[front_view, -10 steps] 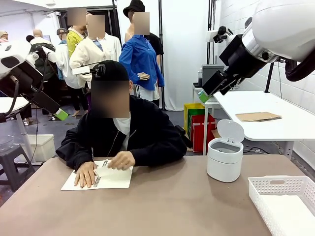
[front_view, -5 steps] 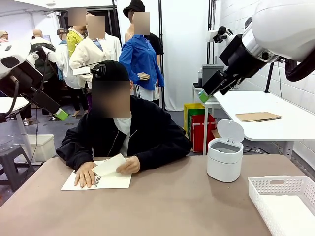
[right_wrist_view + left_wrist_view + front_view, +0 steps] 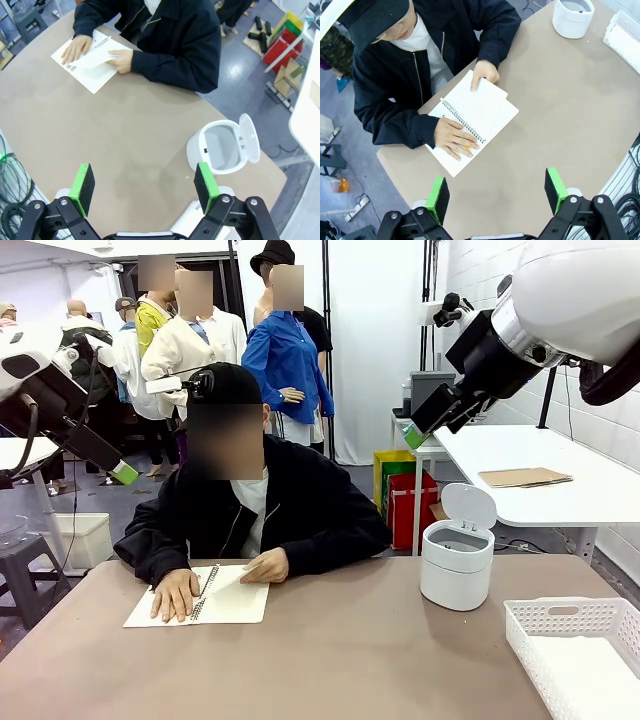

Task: Sort the paper based on its condition.
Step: If a person hands you a paper, place it in the Organizing basket , and if it's crumpled, put it in the Trash can.

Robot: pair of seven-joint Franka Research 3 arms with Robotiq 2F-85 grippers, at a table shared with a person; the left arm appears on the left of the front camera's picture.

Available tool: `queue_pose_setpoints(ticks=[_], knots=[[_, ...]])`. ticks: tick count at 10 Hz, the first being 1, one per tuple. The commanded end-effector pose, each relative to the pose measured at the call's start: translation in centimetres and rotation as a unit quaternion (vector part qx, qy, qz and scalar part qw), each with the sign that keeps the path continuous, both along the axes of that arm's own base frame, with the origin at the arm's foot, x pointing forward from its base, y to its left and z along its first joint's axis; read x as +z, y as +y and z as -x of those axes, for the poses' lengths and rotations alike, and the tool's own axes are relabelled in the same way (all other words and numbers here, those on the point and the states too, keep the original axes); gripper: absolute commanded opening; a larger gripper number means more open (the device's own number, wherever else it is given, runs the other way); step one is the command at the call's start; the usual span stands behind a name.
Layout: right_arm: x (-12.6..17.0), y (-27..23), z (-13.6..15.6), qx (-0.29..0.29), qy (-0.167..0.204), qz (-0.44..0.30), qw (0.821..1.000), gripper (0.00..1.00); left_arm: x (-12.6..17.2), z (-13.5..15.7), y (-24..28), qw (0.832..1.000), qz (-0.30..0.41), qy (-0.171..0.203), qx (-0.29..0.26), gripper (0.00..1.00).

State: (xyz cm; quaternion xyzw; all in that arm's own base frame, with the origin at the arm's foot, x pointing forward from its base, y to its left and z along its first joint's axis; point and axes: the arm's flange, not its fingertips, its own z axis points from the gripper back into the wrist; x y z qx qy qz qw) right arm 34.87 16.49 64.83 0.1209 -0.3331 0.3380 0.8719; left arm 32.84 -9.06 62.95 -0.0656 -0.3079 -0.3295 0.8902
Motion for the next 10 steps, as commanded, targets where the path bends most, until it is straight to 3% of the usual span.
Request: queue_pose_setpoints(ticks=[1,10], knots=[[-0.07,0.02,-0.04,0.000,0.001,0.000,1.000,1.00,0.08,0.04,0.09,1.000,0.000,-0.001,0.002,1.00],[-0.07,0.02,-0.04,0.000,0.001,0.000,1.000,1.00,0.08,0.04,0.09,1.000,0.000,-0.001,0.002,1.00]])
